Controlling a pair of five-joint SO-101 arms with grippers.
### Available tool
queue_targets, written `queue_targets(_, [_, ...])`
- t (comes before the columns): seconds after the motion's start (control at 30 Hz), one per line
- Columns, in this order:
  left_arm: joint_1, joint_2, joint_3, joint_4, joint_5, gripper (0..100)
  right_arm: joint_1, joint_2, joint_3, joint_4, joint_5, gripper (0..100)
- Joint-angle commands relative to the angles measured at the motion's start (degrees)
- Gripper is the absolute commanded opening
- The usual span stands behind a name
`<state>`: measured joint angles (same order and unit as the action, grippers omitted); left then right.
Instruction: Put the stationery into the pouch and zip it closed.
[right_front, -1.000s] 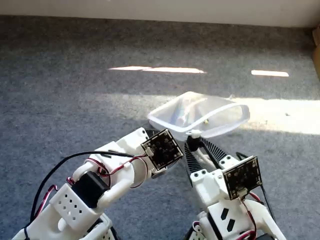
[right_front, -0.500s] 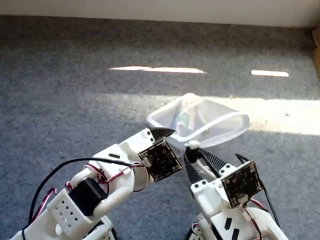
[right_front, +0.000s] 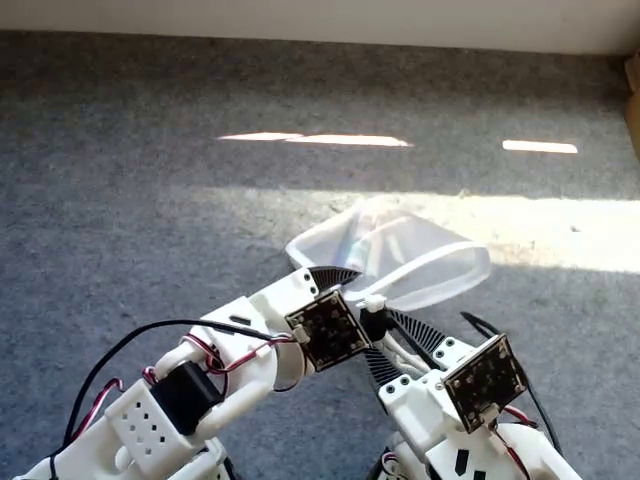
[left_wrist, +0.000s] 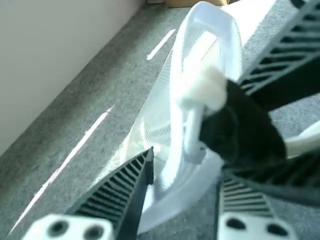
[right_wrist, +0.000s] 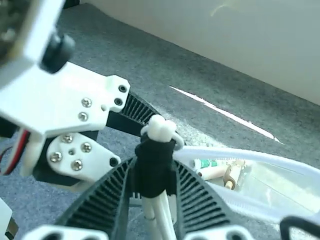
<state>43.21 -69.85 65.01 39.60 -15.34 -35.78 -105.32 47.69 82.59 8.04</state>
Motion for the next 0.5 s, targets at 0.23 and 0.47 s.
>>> queue_targets(0.23, [1.1, -0.9, 0.6, -1.9, 0.7, 12, 7.0, 0.0, -3.4, -1.6, 0.4, 0.5])
queue_targets(0.47, [1.1, -0.9, 2.3, -3.5, 0.7, 12, 7.8, 0.0, -3.3, -1.7, 0.1, 0.5])
